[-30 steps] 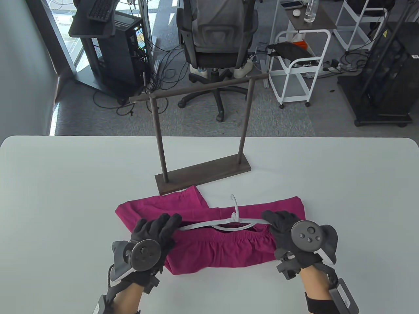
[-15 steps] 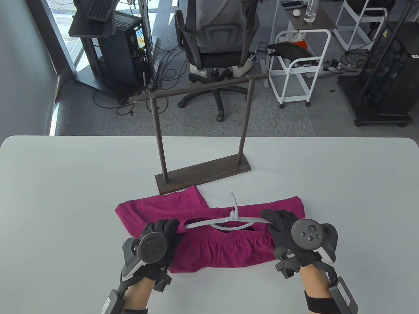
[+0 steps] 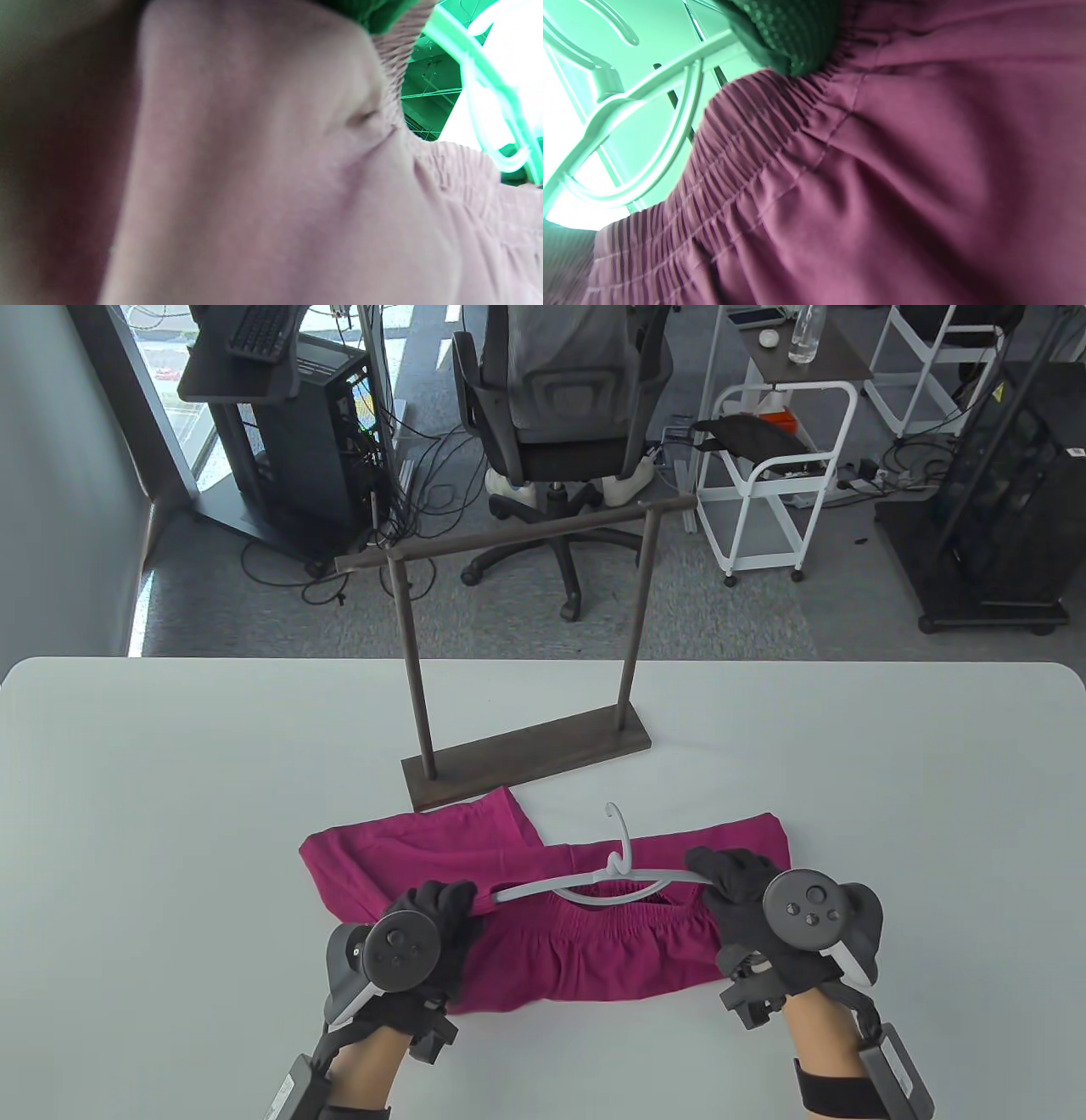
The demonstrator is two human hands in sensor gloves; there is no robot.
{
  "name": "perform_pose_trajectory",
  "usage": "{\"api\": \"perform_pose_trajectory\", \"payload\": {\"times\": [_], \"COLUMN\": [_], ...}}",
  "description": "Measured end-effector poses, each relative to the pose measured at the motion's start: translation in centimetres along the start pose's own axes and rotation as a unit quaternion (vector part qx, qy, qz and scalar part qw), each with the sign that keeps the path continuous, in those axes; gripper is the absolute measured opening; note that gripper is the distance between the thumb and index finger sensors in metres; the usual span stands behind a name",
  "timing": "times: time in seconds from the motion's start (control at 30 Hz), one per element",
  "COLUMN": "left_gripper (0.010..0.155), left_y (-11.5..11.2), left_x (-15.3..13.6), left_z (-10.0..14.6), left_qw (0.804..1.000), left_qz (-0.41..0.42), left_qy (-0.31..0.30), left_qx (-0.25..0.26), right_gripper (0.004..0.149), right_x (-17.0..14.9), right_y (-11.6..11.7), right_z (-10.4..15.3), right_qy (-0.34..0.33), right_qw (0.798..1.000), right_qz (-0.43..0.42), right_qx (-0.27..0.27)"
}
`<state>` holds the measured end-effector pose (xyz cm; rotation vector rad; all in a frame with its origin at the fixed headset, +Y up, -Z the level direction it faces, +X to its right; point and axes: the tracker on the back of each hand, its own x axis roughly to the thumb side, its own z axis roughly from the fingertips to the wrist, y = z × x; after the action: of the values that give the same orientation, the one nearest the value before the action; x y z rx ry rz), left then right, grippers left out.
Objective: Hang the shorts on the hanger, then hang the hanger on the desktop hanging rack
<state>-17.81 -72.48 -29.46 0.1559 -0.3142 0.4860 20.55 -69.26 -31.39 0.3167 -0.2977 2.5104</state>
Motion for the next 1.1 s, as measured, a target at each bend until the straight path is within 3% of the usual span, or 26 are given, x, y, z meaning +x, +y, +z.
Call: {"api": "perform_pose_trajectory", "payload": {"times": [0.17,0.27,0.37,0.47,0.57,0.67,0.9,1.1], "left_gripper": [0.055,0.056,0.055,0.053,0.055,0.057,0.057,0.057], "left_y": [0.0,0.6,1.7,3.4,5.6,8.8,17.0,22.6], "left_x": [0.0,-0.1,0.1,0.6,1.1,1.8,3.1,3.7], "left_z": [-0.1,-0.1,-0.3,-0.7,-1.4,-2.6,-6.7,-9.3], "left_qw": [1.0,1.0,0.999,0.998,0.997,0.994,0.986,0.979], "left_qz": [0.007,-0.013,-0.03,-0.043,-0.035,-0.032,-0.005,0.011], "left_qy": [-0.005,-0.012,-0.016,-0.019,-0.015,-0.008,0.022,0.063], "left_qx": [-0.002,0.017,0.028,0.049,0.07,0.105,0.167,0.195], "right_gripper": [0.054,0.065,0.074,0.076,0.074,0.074,0.075,0.075], "right_x": [0.0,0.1,0.0,-0.7,-2.0,-3.3,-4.6,-4.4], "right_y": [-0.2,-1.0,-2.8,-4.4,-5.7,-6.3,-6.0,-5.5], "right_z": [0.0,0.1,0.5,1.1,1.7,2.1,2.1,1.8], "right_qy": [0.006,0.008,0.012,0.037,0.073,0.107,0.135,0.134], "right_qw": [1.0,0.999,1.0,0.997,0.988,0.981,0.979,0.982], "right_qz": [0.015,0.01,-0.003,0.001,0.007,0.001,-0.004,0.011], "right_qx": [0.011,0.03,-0.004,-0.073,-0.136,-0.162,-0.149,-0.133]}}
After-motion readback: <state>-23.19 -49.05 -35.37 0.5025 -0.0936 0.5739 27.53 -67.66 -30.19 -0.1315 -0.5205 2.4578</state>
